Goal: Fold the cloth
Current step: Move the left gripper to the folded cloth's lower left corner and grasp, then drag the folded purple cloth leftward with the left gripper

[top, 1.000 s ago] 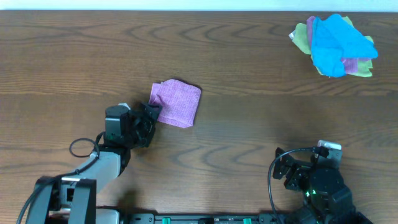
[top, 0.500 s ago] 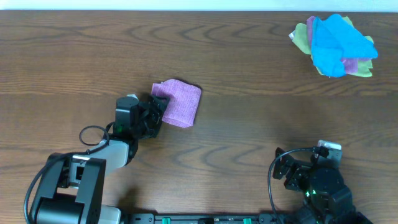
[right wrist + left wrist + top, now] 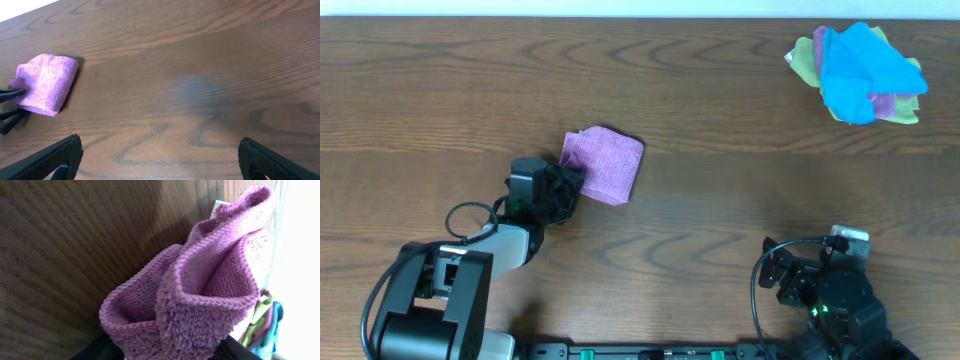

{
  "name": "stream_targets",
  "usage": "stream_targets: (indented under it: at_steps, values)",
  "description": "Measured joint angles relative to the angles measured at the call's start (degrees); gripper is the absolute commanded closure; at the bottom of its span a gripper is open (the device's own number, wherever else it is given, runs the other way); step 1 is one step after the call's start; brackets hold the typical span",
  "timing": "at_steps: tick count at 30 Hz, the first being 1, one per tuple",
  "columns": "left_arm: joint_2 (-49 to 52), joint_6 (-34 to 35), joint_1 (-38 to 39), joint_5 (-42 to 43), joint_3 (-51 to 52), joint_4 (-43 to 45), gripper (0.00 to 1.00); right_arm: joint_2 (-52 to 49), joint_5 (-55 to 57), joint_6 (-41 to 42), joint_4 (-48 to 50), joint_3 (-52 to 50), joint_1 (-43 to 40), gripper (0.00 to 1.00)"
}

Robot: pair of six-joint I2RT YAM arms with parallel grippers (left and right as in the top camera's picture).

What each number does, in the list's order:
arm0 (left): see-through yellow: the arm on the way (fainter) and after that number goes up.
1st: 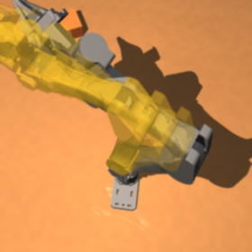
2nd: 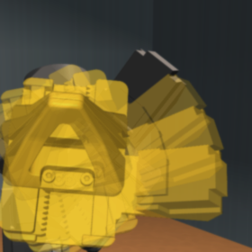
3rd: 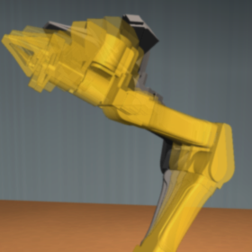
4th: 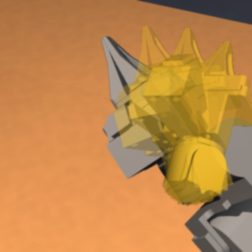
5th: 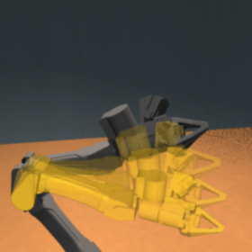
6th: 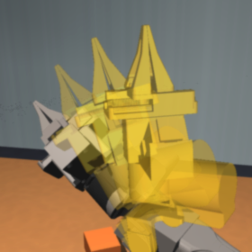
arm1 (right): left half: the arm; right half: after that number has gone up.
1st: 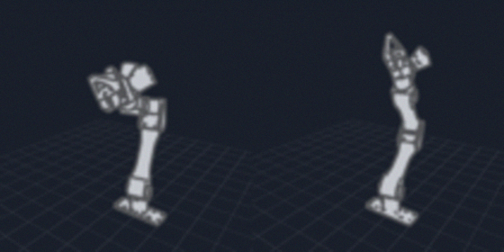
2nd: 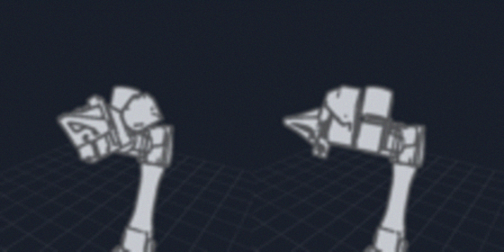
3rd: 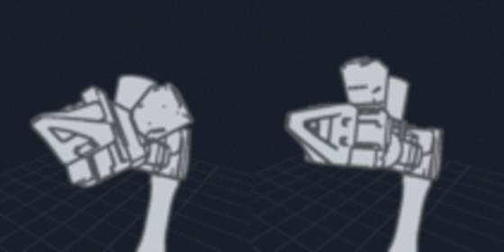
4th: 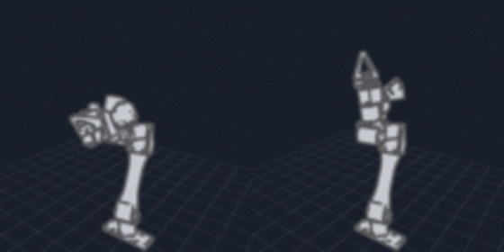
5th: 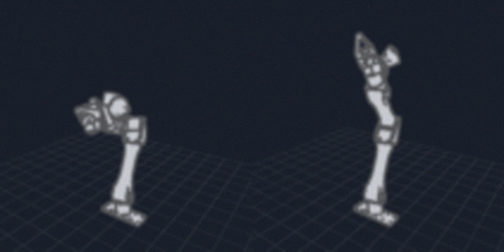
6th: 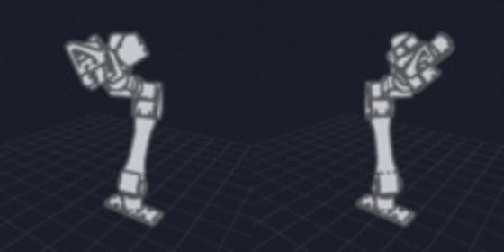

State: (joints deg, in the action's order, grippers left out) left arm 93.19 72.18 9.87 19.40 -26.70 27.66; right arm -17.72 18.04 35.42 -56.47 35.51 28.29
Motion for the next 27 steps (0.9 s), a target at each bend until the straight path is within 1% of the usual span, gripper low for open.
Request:
stream_targets:
  at_steps: [4, 8, 11, 12, 13, 20, 22, 27]
  values:
    - [0.44, -0.46, 0.0, -0.39, 0.0, 0.11, 0.6, 0.0, 0.0, 0.0, 0.02, 0.0, 0.0, 0.01]
    - [1.57, -1.62, 0.0, -0.57, -0.02, 1.31, 0.71, 0.0, 0.0, 0.0, 0.0, 0.0, 0.0, 0.01]
    - [2.67, -2.73, 0.0, -0.68, 0.0, 2.43, 0.82, 0.0, 0.0, 0.0, 0.0, 0.0, 0.0, 0.01]
    - [3.04, -3.26, 0.0, -0.72, -0.02, 2.82, 0.91, 0.0, 0.0, 0.0, 0.0, 0.0, 0.0, 0.01]
    - [3.26, -3.48, 0.0, -0.81, -0.02, 3.02, 0.94, 0.0, 0.0, 0.0, 0.0, 0.0, 0.0, 0.01]
    - [4.13, -12.28, -0.42, -0.61, 0.09, 4.37, 0.94, 0.0, 0.0, 0.0, 0.0, 0.0, 0.0, 0.01]
    - [4.22, -15.32, -0.96, 0.39, -0.04, 4.28, 0.94, 0.0, 0.0, 0.0, 0.0, 0.0, 0.0, 0.01]
    - [4.44, -19.43, -2.91, 4.04, -1.05, 3.3, 0.94, 0.0, 0.0, 0.0, 0.0, 0.0, 0.0, 0.01]
